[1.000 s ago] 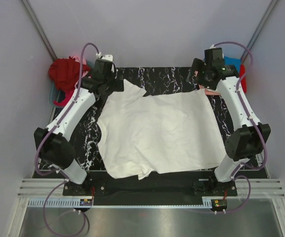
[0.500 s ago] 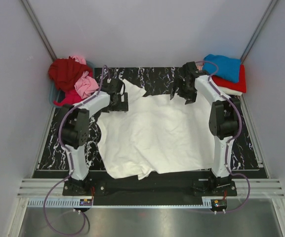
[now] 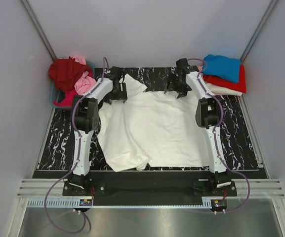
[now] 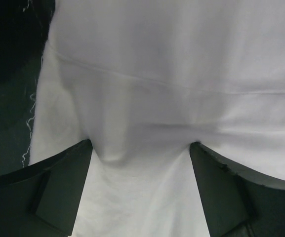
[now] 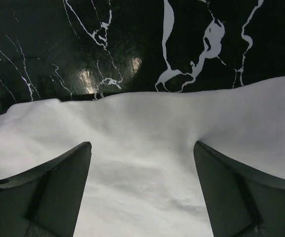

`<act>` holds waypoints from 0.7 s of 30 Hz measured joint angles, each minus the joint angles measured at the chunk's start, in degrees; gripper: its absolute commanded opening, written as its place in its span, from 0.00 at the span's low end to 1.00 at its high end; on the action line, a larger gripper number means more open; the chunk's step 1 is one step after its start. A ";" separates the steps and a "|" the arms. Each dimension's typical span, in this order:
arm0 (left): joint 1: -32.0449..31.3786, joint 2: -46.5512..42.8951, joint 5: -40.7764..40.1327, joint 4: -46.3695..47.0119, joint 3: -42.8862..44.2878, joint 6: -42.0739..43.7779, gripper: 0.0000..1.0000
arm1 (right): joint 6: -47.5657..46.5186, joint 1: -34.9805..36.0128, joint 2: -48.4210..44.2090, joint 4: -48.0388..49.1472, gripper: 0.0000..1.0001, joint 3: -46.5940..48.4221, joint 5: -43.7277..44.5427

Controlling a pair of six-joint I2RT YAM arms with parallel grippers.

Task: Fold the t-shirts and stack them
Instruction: Flatten the tshirt out

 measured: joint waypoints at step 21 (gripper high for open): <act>5.90 -0.63 0.59 -8.46 7.26 4.31 0.96 | 0.11 -0.46 3.67 0.15 1.00 7.74 -4.07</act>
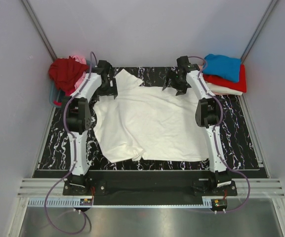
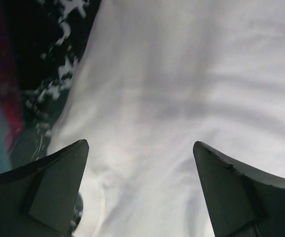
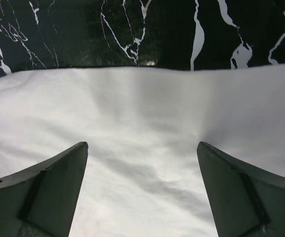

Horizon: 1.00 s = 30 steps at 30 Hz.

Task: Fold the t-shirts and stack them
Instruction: Flatten the tshirt out

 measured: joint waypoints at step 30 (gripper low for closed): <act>-54.51 -60.74 -4.70 17.53 -75.25 -19.82 0.66 | 7.34 12.04 -75.25 11.96 1.00 -86.68 5.40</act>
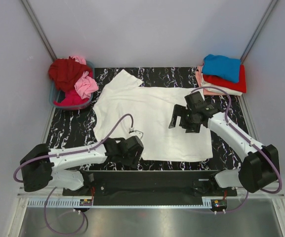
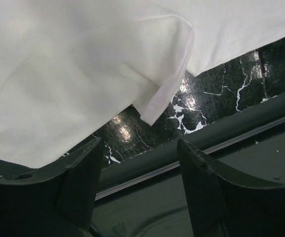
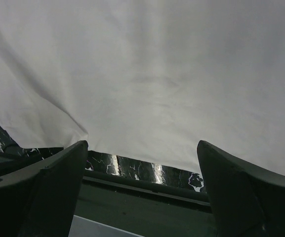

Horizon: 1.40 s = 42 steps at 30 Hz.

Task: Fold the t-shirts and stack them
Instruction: Flatten the tshirt out

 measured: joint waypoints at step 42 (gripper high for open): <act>-7.72 31.01 -20.04 -37.31 35.50 2.36 0.02 | -0.52 0.00 -2.47 2.40 1.00 -4.42 -1.40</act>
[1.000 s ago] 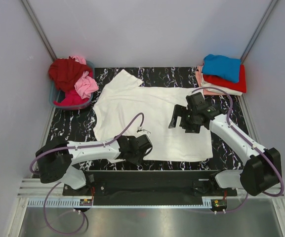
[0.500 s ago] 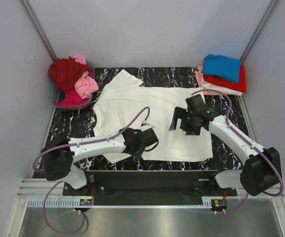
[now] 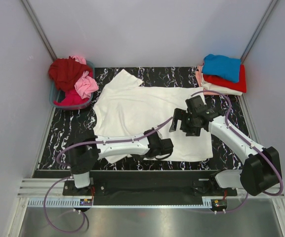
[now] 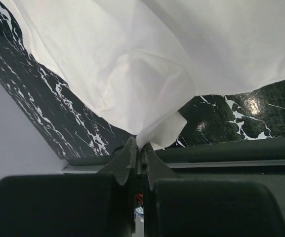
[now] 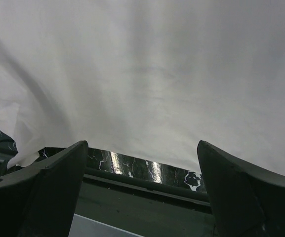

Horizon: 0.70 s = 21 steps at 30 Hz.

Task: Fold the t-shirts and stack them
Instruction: Flatten the tshirt out

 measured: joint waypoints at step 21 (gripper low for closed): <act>-1.77 -10.84 -2.82 -2.69 9.44 16.02 0.13 | -0.74 0.00 1.46 1.51 1.00 -1.86 -0.11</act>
